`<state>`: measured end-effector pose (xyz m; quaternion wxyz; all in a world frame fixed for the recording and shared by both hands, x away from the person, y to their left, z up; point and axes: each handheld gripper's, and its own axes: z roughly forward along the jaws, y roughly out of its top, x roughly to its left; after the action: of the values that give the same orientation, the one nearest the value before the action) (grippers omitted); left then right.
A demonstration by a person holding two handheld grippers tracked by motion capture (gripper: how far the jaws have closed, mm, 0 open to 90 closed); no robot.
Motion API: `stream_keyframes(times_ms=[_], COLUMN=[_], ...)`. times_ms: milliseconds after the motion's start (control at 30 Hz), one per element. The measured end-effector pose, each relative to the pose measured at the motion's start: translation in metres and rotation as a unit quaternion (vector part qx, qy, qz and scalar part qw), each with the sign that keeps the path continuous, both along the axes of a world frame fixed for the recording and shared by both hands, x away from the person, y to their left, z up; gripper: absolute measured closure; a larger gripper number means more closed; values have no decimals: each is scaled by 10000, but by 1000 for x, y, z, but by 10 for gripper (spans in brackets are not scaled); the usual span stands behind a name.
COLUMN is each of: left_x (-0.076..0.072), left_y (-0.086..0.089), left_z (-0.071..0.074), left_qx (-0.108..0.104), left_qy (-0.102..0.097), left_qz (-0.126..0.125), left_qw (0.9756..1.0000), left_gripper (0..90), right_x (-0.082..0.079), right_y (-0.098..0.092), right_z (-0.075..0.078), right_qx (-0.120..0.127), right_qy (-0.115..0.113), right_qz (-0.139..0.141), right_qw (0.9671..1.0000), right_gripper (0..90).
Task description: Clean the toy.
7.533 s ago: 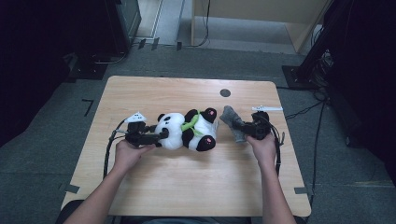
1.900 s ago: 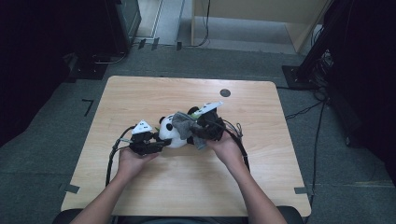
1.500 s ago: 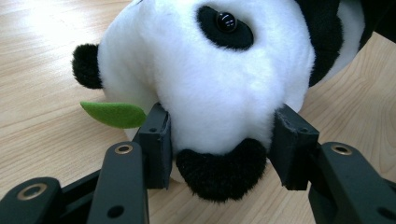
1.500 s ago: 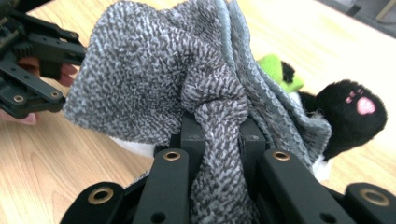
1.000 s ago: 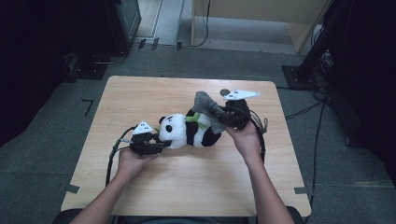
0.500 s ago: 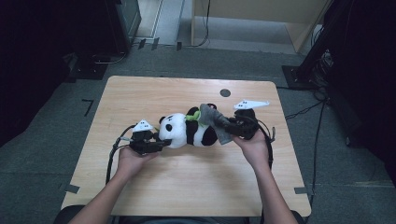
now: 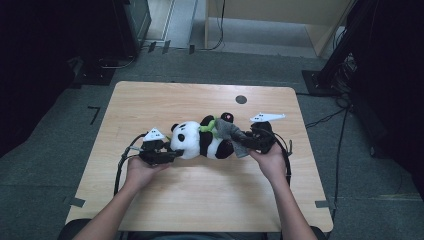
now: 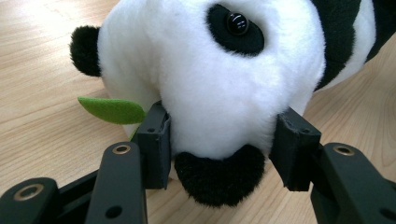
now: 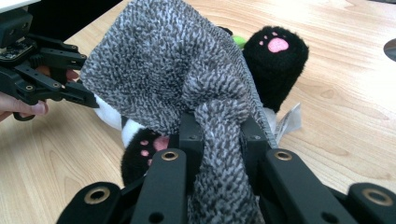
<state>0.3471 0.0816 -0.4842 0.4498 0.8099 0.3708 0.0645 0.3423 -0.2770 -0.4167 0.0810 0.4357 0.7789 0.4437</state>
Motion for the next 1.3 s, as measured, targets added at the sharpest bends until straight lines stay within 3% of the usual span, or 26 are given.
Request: stream_keyframes(times_ms=[300,500,633,767,967,1067,1300], left_x=[1,2,2,2,2,2,2], left_y=[1,1,1,1,2,2,1], left_z=[0,0,0,0,-1,0,0], left_qx=[-55,-93,-103,-104,-59,-75,-72], left_qy=[33,56,64,68,55,67,59], left_qz=[28,51,59,62,-8,0,-8], left_qw=[10000,9999,9999,9999,10000,9999,10000], left_gripper=[470,470,470,469,468,468,468], right_x=[3,-1,-8,-14,-20,-18,-14], right_y=[-11,-22,-19,-6,18,16,8], right_z=[-5,11,27,34,15,10,4], right_qx=[-50,187,393,362,232,346,339], right_qy=[98,-52,-264,-349,-185,-153,-165], right_qz=[-161,-330,-228,36,387,298,119], right_qw=[9998,9993,9986,9987,9988,9988,9992], right_gripper=[777,778,777,778,775,775,775])
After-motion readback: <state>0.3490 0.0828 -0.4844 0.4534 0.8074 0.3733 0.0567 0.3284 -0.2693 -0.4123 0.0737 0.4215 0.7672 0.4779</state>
